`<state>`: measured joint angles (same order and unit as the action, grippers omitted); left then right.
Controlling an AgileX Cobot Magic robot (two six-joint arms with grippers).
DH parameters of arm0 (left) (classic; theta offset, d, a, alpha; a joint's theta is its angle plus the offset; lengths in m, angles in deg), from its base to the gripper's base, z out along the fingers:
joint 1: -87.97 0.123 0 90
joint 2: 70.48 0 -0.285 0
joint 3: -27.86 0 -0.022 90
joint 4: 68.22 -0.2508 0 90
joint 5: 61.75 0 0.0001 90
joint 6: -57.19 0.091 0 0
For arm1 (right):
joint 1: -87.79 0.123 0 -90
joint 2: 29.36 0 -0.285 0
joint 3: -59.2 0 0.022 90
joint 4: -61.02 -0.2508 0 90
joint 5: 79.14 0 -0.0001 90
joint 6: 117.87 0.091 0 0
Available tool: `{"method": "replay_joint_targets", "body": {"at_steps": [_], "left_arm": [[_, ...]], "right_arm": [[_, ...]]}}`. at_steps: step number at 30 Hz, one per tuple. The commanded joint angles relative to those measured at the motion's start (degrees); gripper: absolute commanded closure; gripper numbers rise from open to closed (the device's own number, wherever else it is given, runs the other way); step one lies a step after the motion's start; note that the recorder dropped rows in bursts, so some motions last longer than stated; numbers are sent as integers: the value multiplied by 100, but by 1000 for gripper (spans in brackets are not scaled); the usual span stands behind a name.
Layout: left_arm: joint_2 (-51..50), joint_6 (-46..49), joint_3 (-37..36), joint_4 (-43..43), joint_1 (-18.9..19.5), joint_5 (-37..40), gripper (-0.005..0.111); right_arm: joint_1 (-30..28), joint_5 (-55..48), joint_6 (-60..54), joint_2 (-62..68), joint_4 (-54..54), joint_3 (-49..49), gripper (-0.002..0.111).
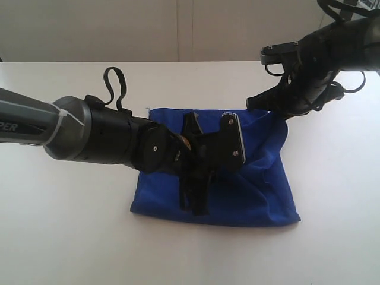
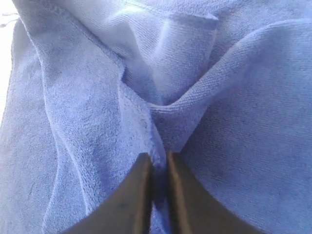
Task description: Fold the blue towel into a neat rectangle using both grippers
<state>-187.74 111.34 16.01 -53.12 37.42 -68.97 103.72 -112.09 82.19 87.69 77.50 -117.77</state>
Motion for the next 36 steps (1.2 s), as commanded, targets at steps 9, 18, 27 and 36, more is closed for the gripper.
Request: {"method": "replay_joint_targets", "body": {"at_steps": [9,18,27,36], "left_arm": [[577,-43,-11,89,129,184,107],[1925,-208,-11,1066,534,1281,107],[3330,-1554,-11,464,830,2763,107],[4389,-3443,-11,-1241,1044,4500,107]], "right_arm": [[-48,-68,-56,-241,-51,-38,108],[-37,-736,-620,-1301,-177,258,108],[109,-943,-1136,-3034,-466,1170,108],[429,-1503,-1900,-4537,-973,1492,108]]}}
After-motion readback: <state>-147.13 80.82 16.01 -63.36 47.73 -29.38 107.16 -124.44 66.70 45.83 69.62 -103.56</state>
